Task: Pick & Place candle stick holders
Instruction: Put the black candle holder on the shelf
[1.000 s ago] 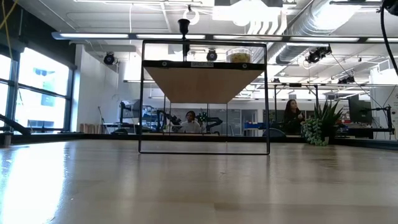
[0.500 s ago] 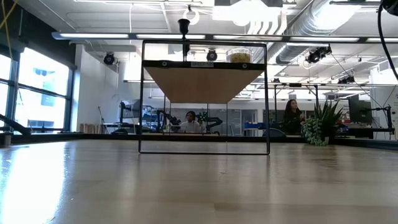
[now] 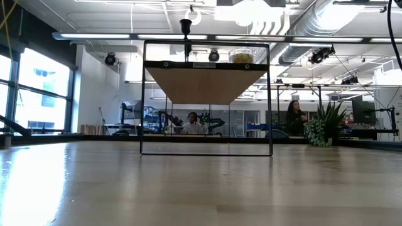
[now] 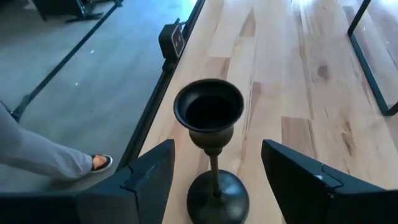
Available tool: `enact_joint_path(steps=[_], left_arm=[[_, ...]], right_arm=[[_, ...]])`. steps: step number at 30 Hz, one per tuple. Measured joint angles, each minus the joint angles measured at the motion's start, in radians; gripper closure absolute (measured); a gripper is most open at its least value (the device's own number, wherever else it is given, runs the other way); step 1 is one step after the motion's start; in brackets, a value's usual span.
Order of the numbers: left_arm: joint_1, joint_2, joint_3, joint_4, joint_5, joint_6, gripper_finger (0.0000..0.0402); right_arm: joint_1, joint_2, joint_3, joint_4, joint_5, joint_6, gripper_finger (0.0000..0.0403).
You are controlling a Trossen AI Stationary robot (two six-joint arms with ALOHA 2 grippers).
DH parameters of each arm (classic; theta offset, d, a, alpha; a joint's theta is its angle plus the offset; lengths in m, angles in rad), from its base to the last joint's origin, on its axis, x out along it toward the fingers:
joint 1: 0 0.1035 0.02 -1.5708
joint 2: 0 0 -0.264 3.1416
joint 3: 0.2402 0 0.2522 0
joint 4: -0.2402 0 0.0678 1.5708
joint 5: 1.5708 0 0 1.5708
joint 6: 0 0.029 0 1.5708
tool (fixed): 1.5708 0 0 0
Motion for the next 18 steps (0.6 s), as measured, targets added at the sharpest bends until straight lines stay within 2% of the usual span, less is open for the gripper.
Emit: enact_joint_path(steps=[5, 18], left_arm=[[0.0, 0.0, 0.0, -0.003, 0.007, 0.0, 0.0041], [0.0, 0.0, 0.0, -0.015, 0.035, -0.001, 0.0041]], right_arm=[[-0.024, 0.021, -0.001, 0.041, -0.016, -0.031, 0.0167], [-0.152, 0.021, -0.001, 0.077, -0.162, -0.116, 0.0167]])
